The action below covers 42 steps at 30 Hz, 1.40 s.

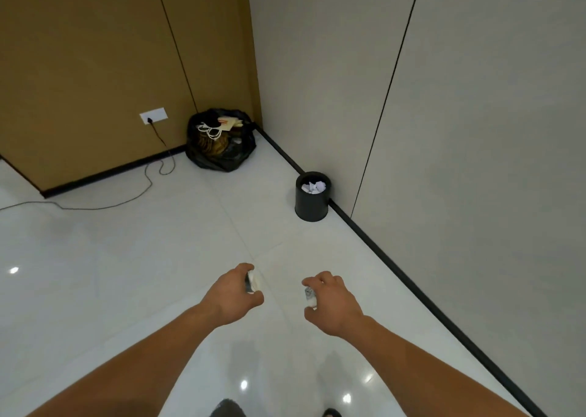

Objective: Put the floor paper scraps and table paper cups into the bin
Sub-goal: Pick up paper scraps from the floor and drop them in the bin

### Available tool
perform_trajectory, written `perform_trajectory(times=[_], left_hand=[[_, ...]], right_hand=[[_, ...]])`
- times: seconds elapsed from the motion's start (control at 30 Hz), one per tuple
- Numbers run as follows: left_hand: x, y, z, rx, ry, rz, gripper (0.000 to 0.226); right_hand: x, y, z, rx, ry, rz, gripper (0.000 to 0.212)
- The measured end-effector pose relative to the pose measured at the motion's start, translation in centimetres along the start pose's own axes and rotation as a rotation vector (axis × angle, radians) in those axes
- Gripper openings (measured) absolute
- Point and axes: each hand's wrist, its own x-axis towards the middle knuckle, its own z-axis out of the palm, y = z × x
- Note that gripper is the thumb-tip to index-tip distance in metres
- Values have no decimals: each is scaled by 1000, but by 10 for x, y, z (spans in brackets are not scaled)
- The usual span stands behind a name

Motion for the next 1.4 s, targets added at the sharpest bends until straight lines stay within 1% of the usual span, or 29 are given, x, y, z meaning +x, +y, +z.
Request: perform_trajectory(times=[0.1, 0.2, 0.3, 0.43, 0.5, 0.6, 0.73, 0.87, 1.0, 1.13, 1.27, 1.4], left_hand=[[50, -10, -20, -39, -14, -8, 58], [111, -18, -45, -50, -46, 25, 62], [174, -24, -81, -39, -91, 63, 63], [253, -12, -136, 13, -117, 129, 69], [288, -1, -157, 70, -142, 178, 68], [340, 14, -176, 144, -193, 207, 72], [415, 41, -184, 194, -240, 238, 73], [493, 74, -186, 230, -269, 252, 75], [562, 105, -202, 292, -295, 236, 74], [629, 135, -216, 290, -315, 195, 75], [683, 156, -208, 293, -434, 189, 74], [750, 170, -196, 375, -564, 215, 72]], right_hand=[[58, -15, -10, -24, -7, -21, 59], [122, -31, -20, -49, 7, -22, 59], [177, -47, -29, -29, 29, 43, 59], [242, -61, -59, -35, 75, 121, 59], [271, -65, -73, -37, 106, 155, 59], [310, -64, -88, -12, 128, 198, 59], [365, -43, -105, 4, 122, 246, 59], [440, -8, -126, 49, 119, 267, 60], [517, 13, -153, 78, 102, 272, 61], [571, 29, -176, 99, 104, 264, 61], [602, 54, -187, 127, 50, 329, 62], [643, 77, -188, 197, 18, 453, 60]])
